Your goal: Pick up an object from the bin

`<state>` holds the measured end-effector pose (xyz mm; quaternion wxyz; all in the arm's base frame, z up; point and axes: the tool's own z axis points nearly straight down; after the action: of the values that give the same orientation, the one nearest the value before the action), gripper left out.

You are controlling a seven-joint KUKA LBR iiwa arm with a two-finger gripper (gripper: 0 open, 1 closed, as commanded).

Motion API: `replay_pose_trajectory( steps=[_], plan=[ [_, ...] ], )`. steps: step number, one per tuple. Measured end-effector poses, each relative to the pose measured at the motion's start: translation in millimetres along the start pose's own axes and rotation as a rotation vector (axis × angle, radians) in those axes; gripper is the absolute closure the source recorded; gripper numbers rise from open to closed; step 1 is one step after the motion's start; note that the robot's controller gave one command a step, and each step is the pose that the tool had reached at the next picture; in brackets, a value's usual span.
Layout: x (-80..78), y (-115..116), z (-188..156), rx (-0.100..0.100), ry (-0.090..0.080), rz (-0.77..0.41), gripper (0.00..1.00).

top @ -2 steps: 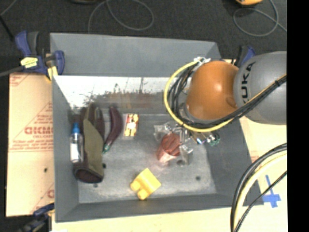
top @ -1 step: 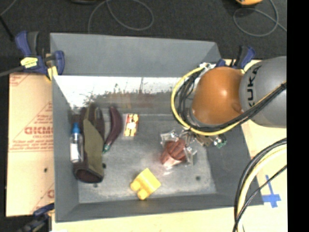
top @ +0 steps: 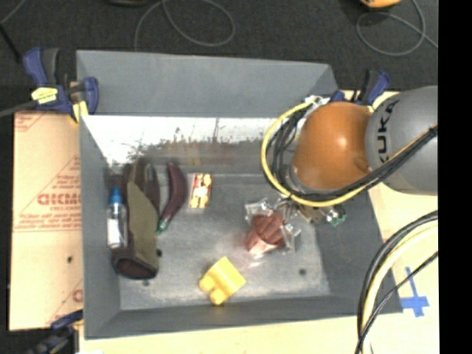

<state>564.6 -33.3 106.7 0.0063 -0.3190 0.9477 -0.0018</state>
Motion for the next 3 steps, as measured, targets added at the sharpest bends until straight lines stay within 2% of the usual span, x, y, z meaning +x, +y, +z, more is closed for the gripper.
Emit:
replay_pose_trajectory(
  steps=[3],
  plan=[
    [-0.1, 0.0, 0.0, 0.0, 0.0, 0.004, 1.0]
  ],
)
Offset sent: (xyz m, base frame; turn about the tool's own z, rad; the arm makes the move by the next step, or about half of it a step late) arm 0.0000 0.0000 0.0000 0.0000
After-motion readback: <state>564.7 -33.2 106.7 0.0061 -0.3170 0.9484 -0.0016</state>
